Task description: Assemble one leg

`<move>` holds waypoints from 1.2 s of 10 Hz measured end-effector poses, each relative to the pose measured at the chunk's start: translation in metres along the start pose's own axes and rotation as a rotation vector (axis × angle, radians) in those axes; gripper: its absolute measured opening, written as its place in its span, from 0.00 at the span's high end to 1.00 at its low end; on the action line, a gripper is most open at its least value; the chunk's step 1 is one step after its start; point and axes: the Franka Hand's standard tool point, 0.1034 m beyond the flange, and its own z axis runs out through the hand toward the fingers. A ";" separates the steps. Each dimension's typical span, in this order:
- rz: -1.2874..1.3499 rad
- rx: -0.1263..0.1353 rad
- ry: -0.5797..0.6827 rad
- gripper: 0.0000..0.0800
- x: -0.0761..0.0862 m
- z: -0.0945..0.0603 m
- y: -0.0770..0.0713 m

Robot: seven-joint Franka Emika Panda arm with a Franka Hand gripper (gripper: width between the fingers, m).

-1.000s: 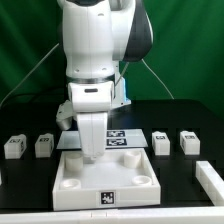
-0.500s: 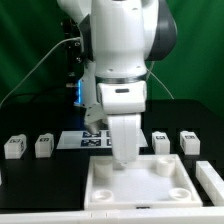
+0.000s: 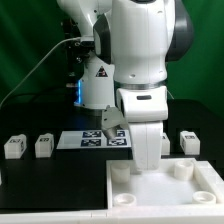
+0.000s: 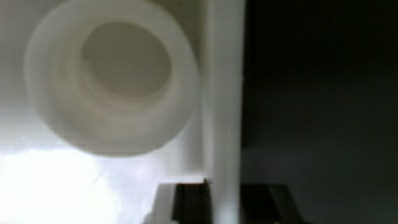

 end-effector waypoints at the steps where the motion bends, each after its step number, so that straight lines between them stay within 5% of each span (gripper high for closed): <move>1: 0.000 -0.002 0.000 0.92 0.000 0.000 0.000; 2: 0.001 -0.001 0.000 0.92 0.000 0.000 0.000; 3: 0.001 0.000 0.000 0.70 -0.001 0.000 0.000; 4: 0.002 0.000 0.000 0.70 -0.001 0.000 0.000; 6: 0.002 0.000 0.000 0.30 -0.001 0.000 0.000; 8: 0.003 0.000 0.000 0.21 -0.001 0.000 0.000; 12: 0.003 0.000 0.000 0.19 -0.002 0.000 0.000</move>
Offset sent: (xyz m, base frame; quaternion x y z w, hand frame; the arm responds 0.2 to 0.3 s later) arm 0.0000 0.0000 0.0000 0.0000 0.0000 0.0000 1.0000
